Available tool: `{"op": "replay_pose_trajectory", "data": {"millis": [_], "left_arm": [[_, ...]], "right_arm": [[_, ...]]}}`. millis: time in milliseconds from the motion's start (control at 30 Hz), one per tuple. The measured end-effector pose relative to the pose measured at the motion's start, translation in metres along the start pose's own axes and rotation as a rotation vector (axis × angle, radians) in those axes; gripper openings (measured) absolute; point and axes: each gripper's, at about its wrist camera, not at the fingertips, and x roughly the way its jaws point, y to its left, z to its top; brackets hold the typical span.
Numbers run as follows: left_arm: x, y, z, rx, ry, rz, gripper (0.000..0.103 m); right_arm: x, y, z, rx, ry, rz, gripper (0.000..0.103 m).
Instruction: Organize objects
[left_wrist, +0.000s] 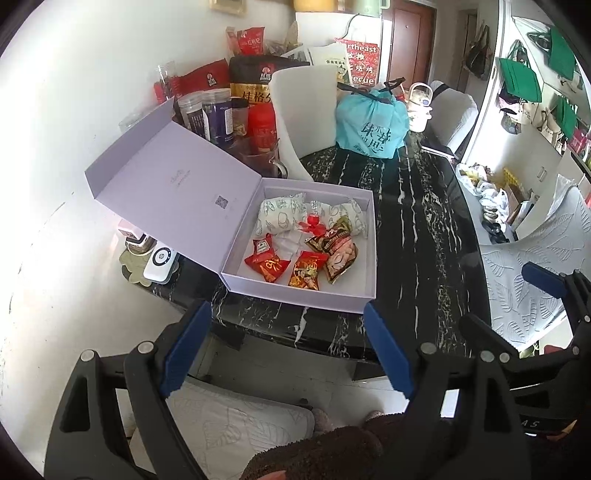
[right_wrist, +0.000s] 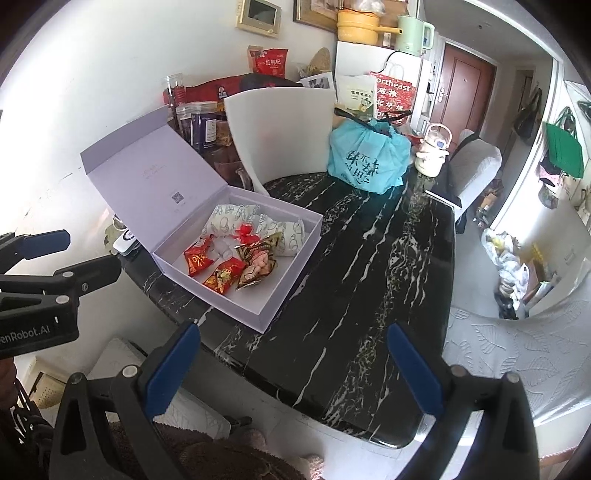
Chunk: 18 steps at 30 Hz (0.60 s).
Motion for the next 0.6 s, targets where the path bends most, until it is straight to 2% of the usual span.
{"op": "replay_pose_trajectory", "data": {"millis": [600], "left_arm": [[0.0029, 0.0018, -0.0051, -0.003, 0.014, -0.026, 0.084]], "right_arm": [[0.0004, 0.0022, 0.0004, -0.017, 0.002, -0.001, 0.102]]}}
